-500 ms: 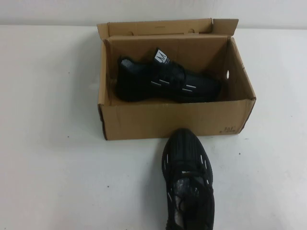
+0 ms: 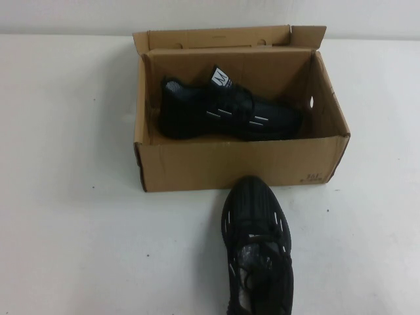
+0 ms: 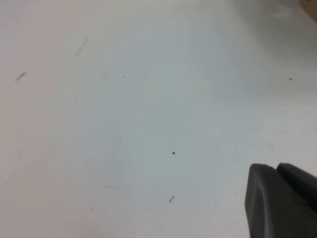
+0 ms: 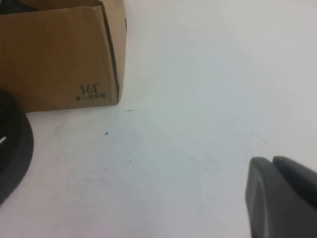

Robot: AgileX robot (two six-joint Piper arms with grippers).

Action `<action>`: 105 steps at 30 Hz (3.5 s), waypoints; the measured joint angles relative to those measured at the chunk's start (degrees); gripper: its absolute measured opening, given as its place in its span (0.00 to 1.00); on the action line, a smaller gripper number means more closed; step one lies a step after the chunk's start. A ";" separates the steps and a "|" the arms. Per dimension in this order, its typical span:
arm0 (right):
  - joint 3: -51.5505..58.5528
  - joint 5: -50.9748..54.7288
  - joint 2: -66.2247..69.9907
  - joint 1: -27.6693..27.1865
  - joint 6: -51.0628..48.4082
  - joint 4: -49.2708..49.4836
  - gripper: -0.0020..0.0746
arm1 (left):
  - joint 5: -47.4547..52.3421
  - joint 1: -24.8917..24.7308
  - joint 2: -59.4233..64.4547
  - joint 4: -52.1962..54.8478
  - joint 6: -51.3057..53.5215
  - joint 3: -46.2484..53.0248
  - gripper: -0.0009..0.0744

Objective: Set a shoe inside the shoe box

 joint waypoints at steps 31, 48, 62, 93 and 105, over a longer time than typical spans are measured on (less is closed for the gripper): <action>0.00 -21.28 0.00 0.00 -0.11 0.15 0.00 | -16.17 0.00 0.00 0.22 0.00 0.00 0.01; 0.00 -41.63 0.00 0.00 -0.11 0.26 0.01 | -47.26 0.00 0.00 1.77 0.00 0.00 0.01; -11.44 -61.99 -0.37 0.00 9.45 1.31 0.00 | -75.02 0.00 -0.20 -8.74 -9.97 -1.04 0.01; -42.12 16.60 22.62 0.40 5.11 10.91 0.00 | 7.27 0.00 16.49 -11.97 -10.36 -37.09 0.01; -58.15 40.05 45.16 4.05 -4.16 19.06 0.00 | 23.70 0.00 29.46 -24.11 9.64 -47.00 0.01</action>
